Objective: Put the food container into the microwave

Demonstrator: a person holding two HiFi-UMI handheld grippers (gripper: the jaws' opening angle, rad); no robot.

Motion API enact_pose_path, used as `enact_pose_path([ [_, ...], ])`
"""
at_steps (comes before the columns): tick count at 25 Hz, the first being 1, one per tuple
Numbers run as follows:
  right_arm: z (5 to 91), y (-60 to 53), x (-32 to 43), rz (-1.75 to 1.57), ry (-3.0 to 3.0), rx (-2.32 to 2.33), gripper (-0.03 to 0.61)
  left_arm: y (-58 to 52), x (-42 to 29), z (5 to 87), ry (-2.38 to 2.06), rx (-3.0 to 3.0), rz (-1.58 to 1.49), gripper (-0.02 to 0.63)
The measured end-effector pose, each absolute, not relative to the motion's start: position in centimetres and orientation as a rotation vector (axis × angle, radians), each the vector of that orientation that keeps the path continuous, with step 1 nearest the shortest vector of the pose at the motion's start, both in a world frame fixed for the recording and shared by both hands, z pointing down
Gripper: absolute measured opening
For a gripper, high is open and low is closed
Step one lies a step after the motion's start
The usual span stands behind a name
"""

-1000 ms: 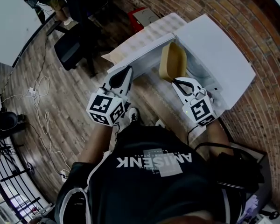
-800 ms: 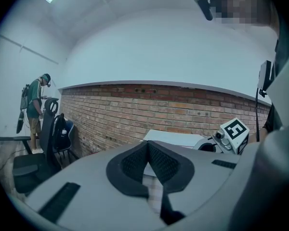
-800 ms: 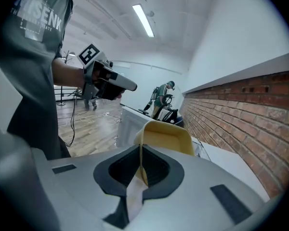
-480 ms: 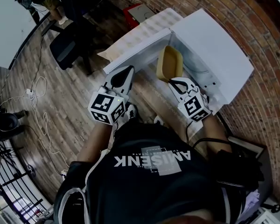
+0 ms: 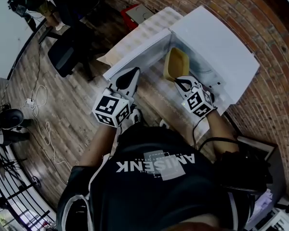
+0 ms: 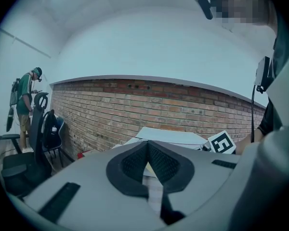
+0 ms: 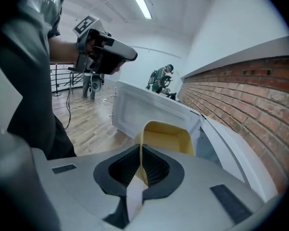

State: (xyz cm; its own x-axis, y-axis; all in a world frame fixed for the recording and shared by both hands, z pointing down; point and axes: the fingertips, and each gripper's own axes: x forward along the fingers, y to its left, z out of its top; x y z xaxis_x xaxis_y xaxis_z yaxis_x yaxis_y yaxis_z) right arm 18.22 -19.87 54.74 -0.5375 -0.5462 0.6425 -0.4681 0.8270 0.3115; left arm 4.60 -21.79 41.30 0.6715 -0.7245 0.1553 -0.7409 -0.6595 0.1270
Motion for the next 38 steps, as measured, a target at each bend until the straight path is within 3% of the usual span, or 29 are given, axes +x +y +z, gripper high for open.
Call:
enact_pose_path([
  [38,64.1,-33.6,28.6,0.067,-1.783,1.206,0.049,-26.8,4.3,41.0,-1.198,2.685,0.149,0.011],
])
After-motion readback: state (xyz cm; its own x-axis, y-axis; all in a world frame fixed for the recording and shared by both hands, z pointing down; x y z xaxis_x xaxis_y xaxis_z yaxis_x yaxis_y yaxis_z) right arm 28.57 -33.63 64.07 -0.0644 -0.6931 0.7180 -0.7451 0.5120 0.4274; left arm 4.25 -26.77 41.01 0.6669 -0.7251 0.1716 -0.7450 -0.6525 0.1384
